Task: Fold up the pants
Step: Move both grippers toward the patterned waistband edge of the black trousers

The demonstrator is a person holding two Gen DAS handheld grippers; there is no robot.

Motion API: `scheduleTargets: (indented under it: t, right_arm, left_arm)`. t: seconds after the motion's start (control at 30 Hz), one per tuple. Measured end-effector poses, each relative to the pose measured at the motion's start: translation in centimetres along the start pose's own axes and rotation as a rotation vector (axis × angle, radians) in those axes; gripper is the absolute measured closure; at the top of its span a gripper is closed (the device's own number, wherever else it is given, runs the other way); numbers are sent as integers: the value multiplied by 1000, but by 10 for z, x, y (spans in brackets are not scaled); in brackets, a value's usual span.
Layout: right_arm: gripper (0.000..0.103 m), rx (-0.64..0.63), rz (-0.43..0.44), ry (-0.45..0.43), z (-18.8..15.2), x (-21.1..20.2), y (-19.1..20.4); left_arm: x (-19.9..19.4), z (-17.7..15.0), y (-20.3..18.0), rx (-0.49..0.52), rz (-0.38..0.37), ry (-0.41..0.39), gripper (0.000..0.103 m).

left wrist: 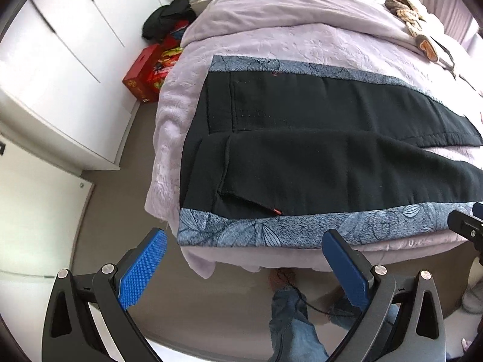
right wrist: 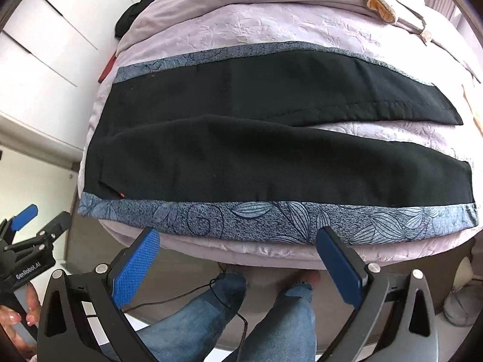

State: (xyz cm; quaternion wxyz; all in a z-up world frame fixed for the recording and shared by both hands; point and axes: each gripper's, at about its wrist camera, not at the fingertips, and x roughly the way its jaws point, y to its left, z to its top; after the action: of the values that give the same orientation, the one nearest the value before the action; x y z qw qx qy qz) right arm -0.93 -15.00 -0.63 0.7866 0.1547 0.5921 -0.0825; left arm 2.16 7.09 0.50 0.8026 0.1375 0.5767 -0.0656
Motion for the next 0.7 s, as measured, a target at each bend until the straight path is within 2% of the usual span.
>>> scheduleTargets:
  t: [0.1, 0.4, 0.7]
  right_arm:
    - [0, 14, -20, 11, 1, 2, 6]
    - [0, 19, -76, 37, 6, 5, 15]
    - [0, 12, -103, 49, 7, 8, 21]
  left_arm:
    - [6, 5, 2, 17, 22, -1, 0]
    - [18, 9, 5, 17, -28, 15, 0]
    - [26, 10, 9, 12, -36, 28, 0]
